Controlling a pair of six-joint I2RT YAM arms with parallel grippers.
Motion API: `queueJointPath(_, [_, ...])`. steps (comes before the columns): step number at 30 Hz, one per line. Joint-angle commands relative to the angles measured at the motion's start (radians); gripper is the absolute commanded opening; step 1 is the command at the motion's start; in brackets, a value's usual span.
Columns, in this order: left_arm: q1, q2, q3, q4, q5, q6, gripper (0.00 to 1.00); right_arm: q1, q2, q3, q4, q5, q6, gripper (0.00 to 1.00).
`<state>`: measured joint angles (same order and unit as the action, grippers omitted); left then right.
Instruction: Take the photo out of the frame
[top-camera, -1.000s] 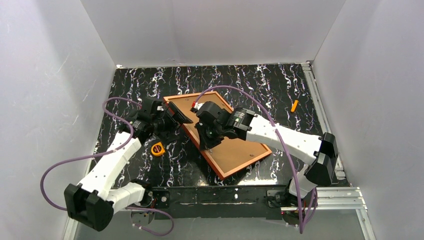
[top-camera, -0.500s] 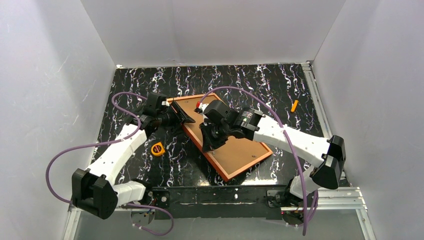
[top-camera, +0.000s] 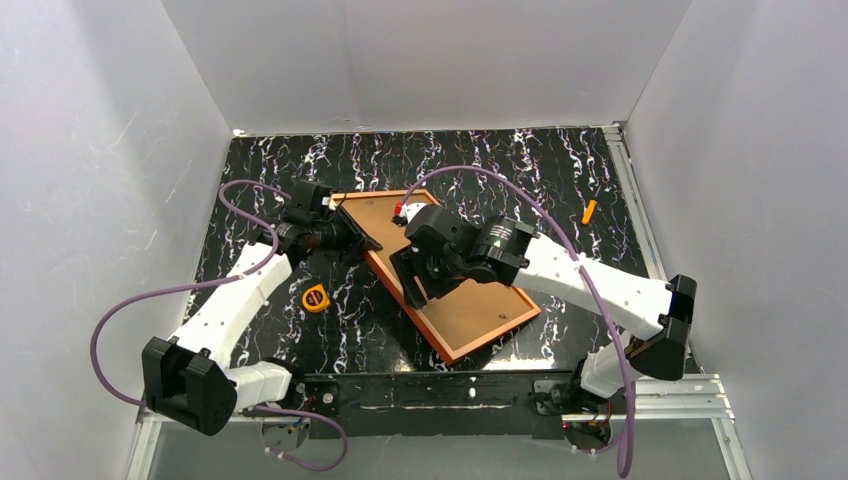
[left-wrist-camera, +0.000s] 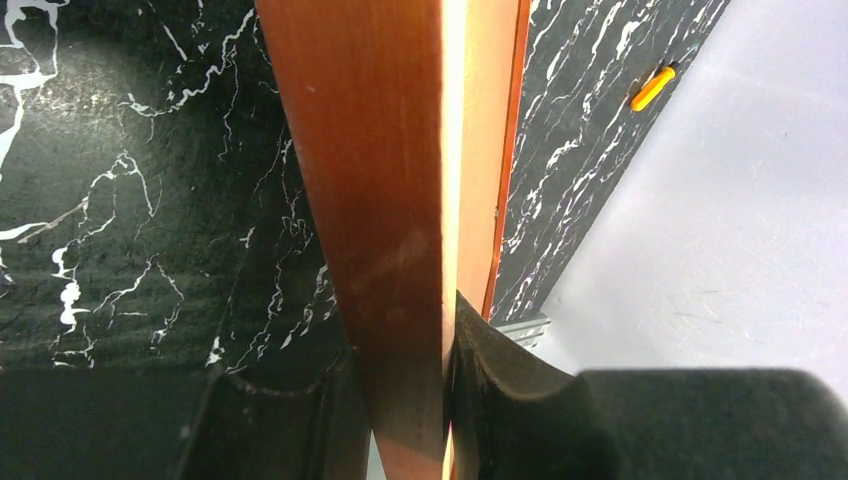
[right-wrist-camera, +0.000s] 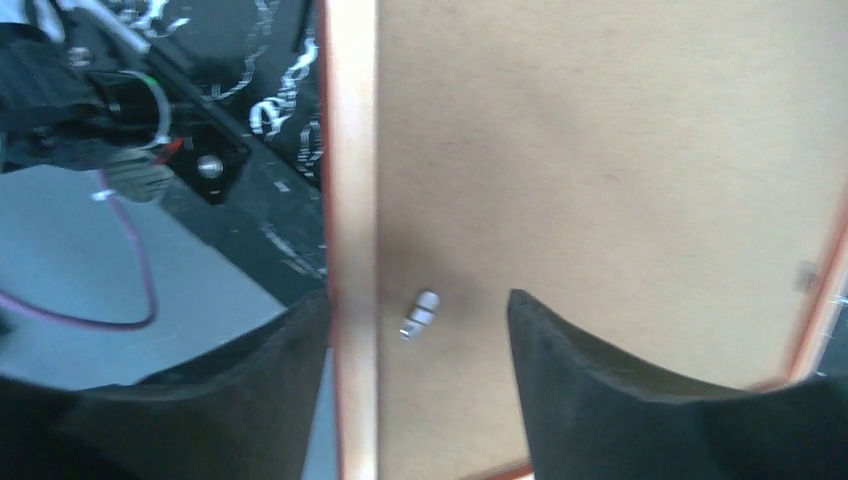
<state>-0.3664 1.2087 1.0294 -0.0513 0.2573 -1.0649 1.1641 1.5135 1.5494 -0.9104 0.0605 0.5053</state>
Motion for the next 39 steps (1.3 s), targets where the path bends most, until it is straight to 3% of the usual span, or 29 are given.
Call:
queueJointPath(1, [0.004, -0.023, 0.058, -0.135, -0.035, 0.075, 0.0, 0.083, -0.025, 0.102, -0.154, 0.282, 0.006, 0.77])
queueJointPath(11, [0.004, 0.056, 0.197, -0.349, -0.03, 0.041, 0.0, 0.311, 0.248, 0.458, -0.42, 0.553, -0.043, 0.82])
queueJointPath(24, [0.004, 0.065, 0.23, -0.412, -0.009, -0.004, 0.0, 0.344, 0.462, 0.576, -0.625, 0.754, -0.012, 0.71])
queueJointPath(31, [0.004, 0.069, 0.231, -0.432, -0.015, -0.006, 0.0, 0.345, 0.53, 0.627, -0.682, 0.78, 0.012, 0.48])
queueJointPath(34, [0.004, 0.064, 0.23, -0.444, -0.024, -0.004, 0.0, 0.344, 0.529, 0.627, -0.682, 0.784, 0.018, 0.3])
queueJointPath(37, [0.004, 0.054, 0.232, -0.461, -0.043, 0.0, 0.01, 0.344, 0.527, 0.625, -0.681, 0.8, 0.022, 0.06])
queueJointPath(39, [0.004, 0.046, 0.229, -0.463, -0.052, -0.004, 0.09, 0.344, 0.526, 0.624, -0.681, 0.811, 0.023, 0.01])
